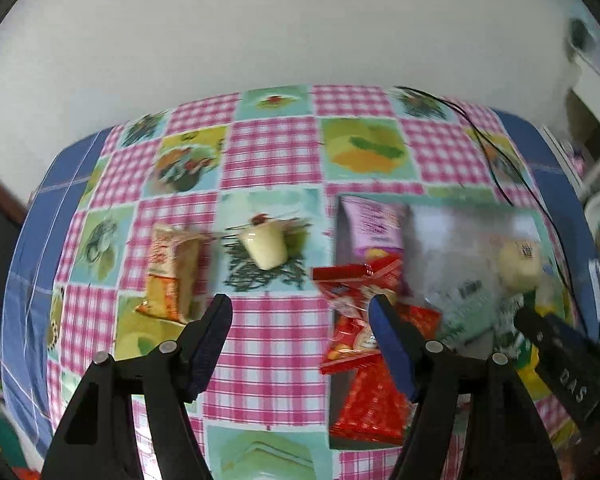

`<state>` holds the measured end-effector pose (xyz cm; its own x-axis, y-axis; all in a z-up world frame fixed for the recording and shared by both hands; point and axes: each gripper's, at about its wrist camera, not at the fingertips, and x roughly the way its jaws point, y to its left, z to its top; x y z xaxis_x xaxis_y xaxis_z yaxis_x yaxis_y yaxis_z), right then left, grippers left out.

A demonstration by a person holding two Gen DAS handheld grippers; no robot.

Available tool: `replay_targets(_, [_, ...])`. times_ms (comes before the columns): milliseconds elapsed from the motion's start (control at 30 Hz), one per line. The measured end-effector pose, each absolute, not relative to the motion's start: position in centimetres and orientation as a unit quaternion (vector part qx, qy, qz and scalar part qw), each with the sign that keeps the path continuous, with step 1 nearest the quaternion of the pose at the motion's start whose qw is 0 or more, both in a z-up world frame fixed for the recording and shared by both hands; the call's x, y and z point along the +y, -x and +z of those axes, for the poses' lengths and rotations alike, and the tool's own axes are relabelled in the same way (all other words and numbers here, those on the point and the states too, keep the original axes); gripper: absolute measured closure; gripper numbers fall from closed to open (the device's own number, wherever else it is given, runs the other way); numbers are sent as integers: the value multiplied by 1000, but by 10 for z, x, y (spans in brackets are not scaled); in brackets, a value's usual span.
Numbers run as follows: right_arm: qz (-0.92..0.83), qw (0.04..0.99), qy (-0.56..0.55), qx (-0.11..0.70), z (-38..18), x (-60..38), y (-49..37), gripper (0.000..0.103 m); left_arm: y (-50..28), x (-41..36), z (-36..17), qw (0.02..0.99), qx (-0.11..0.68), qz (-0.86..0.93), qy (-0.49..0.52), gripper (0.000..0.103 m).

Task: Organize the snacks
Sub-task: 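Carry both packets into the white tray and open both tools to release them, then move both tools back toward the Swiss roll packet and pudding cup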

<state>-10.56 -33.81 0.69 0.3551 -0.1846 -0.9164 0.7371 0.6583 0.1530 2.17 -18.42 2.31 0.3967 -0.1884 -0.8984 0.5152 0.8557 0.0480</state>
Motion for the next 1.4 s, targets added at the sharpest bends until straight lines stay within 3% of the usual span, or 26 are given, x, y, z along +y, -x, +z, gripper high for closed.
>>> replay_targets(167, [-295, 775, -277, 486, 8, -334, 102, 58, -35, -171, 24, 823, 515, -197, -139, 26])
replay_targets(233, [-294, 774, -276, 488, 7, -334, 101, 47, -38, -167, 24, 824, 517, -191, -135, 18])
replay_targets(400, [-288, 771, -280, 494, 3, -333, 98, 23, -41, -164, 22, 826, 518, -175, -137, 9])
replay_targets(633, [-286, 772, -277, 495, 2, -331, 96, 5, -44, -162, 18, 826, 521, -165, -137, 4])
replay_targets(800, [-285, 774, -278, 493, 2, -331, 95, 0, -49, -156, 16, 823, 530, -162, -127, 4])
replay_targets(1400, [-243, 802, -238, 491, 17, -290, 66, 0, -101, -70, 17, 837, 536, -79, -80, 4])
